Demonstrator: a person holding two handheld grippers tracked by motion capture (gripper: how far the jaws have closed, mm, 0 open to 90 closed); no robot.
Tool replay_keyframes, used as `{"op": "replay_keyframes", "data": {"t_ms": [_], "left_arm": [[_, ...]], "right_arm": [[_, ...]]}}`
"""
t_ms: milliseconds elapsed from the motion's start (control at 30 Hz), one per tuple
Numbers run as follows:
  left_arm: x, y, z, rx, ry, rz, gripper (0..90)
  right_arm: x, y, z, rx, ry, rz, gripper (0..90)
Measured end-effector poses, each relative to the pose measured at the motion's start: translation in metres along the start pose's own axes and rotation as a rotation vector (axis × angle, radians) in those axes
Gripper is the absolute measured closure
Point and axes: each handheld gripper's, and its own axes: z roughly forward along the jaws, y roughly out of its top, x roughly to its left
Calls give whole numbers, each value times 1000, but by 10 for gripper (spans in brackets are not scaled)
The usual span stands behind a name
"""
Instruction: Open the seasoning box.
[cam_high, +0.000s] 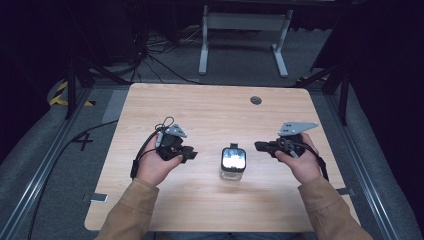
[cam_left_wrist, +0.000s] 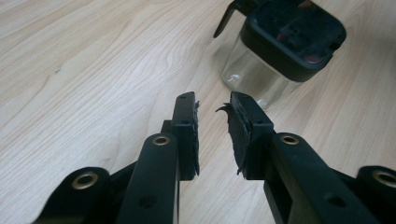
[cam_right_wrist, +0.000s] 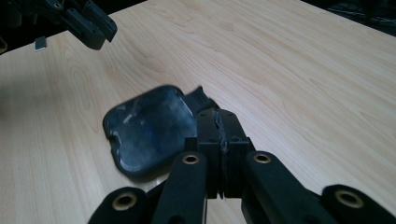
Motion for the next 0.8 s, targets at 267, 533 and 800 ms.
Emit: {"op": "replay_keyframes", "data": {"t_ms": [267, 533, 800], "left_arm": [[7, -10, -7, -11, 6, -29, 719], [8, -11, -5, 3, -1, -43, 704], [6, -10, -5, 3, -10, -41, 703]], "right_arm": [[-5, 21, 46, 66, 42, -15, 894], [-8, 23, 64, 92, 51, -26, 893], [-10, 23, 64, 93, 50, -26, 893]]}}
